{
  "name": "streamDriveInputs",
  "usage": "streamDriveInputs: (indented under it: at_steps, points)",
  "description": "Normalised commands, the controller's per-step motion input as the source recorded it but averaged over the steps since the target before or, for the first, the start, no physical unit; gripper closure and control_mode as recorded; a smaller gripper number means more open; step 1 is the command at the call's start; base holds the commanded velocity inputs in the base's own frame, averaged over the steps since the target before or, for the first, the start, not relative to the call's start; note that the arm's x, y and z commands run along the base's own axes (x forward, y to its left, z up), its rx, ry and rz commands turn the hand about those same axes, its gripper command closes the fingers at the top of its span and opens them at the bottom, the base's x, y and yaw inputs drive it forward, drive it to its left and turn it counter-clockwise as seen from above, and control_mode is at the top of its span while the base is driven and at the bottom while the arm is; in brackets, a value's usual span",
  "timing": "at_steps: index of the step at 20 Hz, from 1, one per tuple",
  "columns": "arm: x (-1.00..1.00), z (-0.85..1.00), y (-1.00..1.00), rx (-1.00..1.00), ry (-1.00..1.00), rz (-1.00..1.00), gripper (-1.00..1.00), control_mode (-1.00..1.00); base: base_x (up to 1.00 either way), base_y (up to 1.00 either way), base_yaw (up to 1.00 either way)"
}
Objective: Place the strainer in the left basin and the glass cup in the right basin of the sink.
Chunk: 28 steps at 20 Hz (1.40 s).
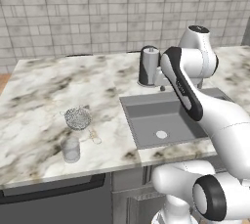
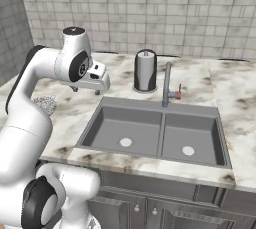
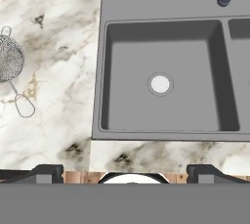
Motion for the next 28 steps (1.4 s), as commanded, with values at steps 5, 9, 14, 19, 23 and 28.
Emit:
streamDriveInputs:
  at_steps: [5, 9, 14, 19, 23, 28]
  points:
    - [0.00, 0.00, 0.00, 0.00, 0.00, 0.00, -1.00, -1.00, 0.00, 0.00, 0.00]
    - [0.01, 0.00, 0.09, -0.04, 0.00, 0.00, -1.00, -1.00, 0.00, 0.00, 0.00]
    - [0.05, 0.00, 0.31, -0.05, 0.00, 0.04, -1.00, -1.00, 0.00, 0.00, 0.00]
    - [0.05, 0.04, 0.37, -0.03, 0.00, 0.07, -1.00, -1.00, 0.00, 0.00, 0.00]
    - [0.04, 0.02, 0.43, 0.00, 0.04, 0.09, -1.00, -1.00, 0.00, 0.00, 0.00]
    - [0.02, -0.01, 0.48, 0.00, 0.00, 0.10, -1.00, -1.00, 0.00, 0.00, 0.00]
